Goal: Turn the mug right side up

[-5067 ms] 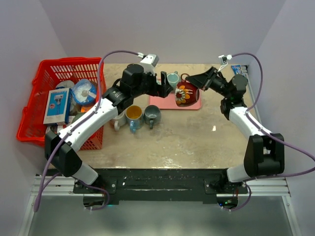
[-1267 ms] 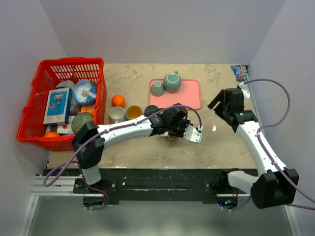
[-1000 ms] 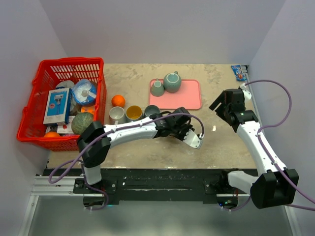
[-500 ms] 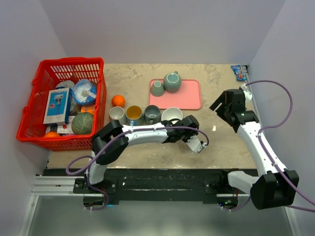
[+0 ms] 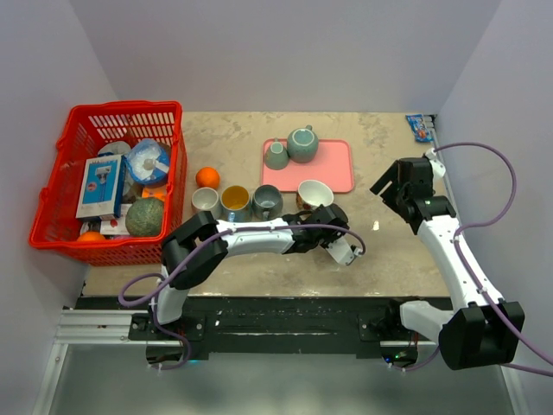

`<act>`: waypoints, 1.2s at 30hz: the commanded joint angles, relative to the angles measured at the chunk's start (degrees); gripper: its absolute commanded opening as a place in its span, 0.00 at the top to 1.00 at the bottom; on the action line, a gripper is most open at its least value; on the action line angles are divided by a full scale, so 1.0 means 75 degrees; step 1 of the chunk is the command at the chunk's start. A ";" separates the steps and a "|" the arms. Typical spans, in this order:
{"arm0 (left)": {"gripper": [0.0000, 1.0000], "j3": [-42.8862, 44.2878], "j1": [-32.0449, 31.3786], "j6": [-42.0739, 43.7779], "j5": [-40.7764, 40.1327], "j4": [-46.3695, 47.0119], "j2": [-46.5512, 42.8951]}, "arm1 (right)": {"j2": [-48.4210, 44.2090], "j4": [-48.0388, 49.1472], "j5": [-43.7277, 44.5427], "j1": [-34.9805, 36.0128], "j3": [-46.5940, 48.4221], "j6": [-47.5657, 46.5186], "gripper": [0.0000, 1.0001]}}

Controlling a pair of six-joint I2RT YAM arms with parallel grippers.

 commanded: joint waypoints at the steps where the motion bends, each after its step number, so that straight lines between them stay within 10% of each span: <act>1: 0.51 0.0301 -0.0032 -0.0268 0.0053 -0.0015 -0.0205 | -0.0106 0.0216 0.0074 -0.0038 -0.0025 -0.0006 0.20; 22: 0.50 0.0067 0.0050 -0.2504 0.0861 -0.0824 -0.1832 | 0.0971 0.1200 -0.2336 -0.0062 -0.0201 -0.1107 0.20; 36: 0.30 0.0172 0.0413 -0.7778 -0.0660 -0.0262 -0.2982 | 0.3385 0.2360 -0.2387 0.0711 0.0454 -0.1318 0.39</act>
